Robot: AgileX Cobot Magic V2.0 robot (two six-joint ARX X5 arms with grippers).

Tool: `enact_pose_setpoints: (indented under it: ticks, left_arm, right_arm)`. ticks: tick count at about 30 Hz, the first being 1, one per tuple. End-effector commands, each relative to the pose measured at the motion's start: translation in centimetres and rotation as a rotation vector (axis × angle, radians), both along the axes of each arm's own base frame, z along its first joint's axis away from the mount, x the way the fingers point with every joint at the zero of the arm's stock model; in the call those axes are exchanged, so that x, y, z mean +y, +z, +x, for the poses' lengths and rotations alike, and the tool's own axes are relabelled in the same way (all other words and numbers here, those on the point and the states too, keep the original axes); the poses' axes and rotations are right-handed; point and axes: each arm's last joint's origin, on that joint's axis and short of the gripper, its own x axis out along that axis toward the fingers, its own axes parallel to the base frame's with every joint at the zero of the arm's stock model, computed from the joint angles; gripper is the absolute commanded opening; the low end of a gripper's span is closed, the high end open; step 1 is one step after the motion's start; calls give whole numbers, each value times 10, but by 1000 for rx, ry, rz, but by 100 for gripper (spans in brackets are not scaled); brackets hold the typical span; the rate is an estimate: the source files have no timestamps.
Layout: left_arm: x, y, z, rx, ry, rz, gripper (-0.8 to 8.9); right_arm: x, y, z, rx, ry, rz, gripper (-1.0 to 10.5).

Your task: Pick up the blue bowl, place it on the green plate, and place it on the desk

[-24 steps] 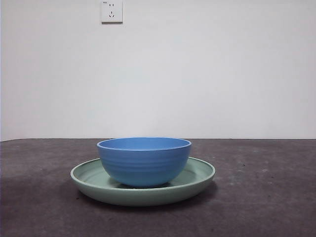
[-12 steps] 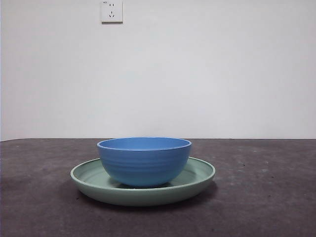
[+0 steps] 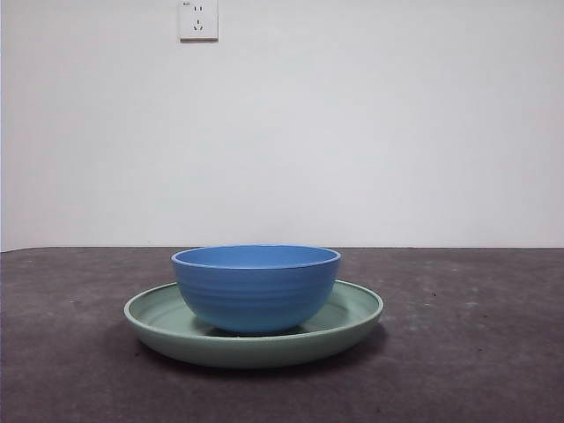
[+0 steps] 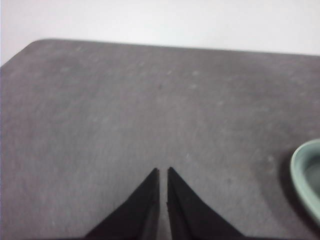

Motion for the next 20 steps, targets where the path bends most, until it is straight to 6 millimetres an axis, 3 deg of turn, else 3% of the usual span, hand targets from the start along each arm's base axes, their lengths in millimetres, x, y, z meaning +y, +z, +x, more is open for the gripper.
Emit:
enact_pose_setpoints:
  ticks: [1,20]
  left_arm:
    - [0,-4,0,-28,3,10,27]
    - [2,-18,3,6,55,47,27]
  right_arm:
    - [1,2,1,-6,0,10,41]
    - [1,2,1,-6,-1,10,42]
